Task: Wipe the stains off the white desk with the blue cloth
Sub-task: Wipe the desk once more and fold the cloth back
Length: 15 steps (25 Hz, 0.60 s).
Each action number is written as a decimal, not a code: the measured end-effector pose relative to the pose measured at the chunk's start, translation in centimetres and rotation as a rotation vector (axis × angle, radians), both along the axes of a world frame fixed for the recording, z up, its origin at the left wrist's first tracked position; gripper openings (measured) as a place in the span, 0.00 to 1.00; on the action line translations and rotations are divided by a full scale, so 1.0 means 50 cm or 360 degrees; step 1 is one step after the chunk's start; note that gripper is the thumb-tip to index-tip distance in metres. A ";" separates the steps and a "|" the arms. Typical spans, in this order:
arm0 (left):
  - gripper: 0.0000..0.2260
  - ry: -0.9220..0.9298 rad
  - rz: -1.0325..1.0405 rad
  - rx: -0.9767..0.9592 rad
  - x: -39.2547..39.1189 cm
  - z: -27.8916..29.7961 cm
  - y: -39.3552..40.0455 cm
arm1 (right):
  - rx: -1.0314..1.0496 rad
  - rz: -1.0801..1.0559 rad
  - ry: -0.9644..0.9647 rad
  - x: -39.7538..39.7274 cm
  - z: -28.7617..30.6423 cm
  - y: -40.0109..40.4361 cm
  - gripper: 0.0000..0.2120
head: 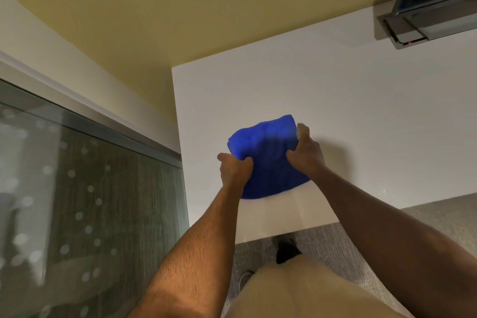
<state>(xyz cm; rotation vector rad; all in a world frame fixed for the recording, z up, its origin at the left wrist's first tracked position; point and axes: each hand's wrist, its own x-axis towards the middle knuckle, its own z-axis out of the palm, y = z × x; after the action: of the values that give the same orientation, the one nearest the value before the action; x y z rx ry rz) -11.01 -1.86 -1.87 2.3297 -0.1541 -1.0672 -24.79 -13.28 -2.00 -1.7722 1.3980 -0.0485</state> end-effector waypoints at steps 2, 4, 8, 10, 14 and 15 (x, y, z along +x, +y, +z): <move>0.19 -0.0101 -0.0114 -0.0139 0.000 0.001 0.012 | -0.0107 0.0137 -0.0063 -0.006 0.006 0.000 0.32; 0.19 -0.0211 -0.0284 -0.0250 0.006 0.002 0.027 | -0.0156 0.0221 -0.0082 -0.008 0.012 -0.004 0.28; 0.20 -0.0415 -0.0507 -0.0413 0.039 0.017 0.026 | -0.0212 0.0303 -0.0102 0.019 0.030 -0.020 0.27; 0.23 -0.0503 -0.0514 -0.0412 0.068 0.034 0.008 | -0.0277 0.0338 -0.0159 0.048 0.044 -0.032 0.28; 0.27 -0.0673 -0.0555 -0.0402 0.148 0.061 -0.024 | -0.0473 0.0522 -0.0279 0.130 0.067 -0.067 0.27; 0.28 -0.0709 -0.0571 -0.0385 0.172 0.065 -0.031 | -0.0509 0.0569 -0.0297 0.150 0.072 -0.076 0.27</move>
<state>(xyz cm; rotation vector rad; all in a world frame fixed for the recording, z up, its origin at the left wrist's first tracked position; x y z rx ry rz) -2.39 -3.44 1.36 2.3268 -0.8481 -0.6185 -17.28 -17.10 1.59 -2.1975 0.9644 -0.2510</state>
